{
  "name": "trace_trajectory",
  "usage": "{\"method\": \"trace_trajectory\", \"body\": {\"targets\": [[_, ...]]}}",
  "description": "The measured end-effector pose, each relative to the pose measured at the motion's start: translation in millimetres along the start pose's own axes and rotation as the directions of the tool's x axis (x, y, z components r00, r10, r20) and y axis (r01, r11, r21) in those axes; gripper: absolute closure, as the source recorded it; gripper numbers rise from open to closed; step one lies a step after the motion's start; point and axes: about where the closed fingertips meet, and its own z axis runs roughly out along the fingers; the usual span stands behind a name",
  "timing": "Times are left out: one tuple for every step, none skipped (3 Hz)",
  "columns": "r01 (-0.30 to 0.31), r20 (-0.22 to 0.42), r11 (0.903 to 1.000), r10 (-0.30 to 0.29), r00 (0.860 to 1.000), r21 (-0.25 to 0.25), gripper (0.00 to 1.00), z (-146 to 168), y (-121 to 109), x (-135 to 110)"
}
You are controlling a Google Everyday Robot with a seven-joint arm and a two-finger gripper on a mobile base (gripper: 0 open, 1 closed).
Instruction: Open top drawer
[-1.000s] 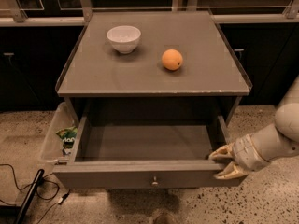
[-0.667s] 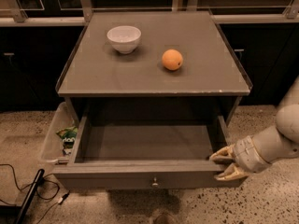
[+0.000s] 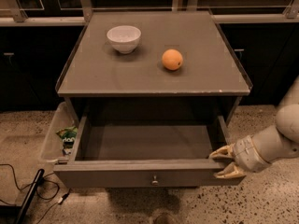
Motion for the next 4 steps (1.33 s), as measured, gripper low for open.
{"method": "trace_trajectory", "body": {"targets": [[0.0,0.0,1.0,0.0,1.0,0.0,0.35,0.0,0.0,0.0],[0.0,0.0,1.0,0.0,1.0,0.0,0.12,0.0,0.0,0.0],[0.0,0.0,1.0,0.0,1.0,0.0,0.0,0.1,0.0,0.0],[0.0,0.0,1.0,0.0,1.0,0.0,0.0,0.1,0.0,0.0]]}}
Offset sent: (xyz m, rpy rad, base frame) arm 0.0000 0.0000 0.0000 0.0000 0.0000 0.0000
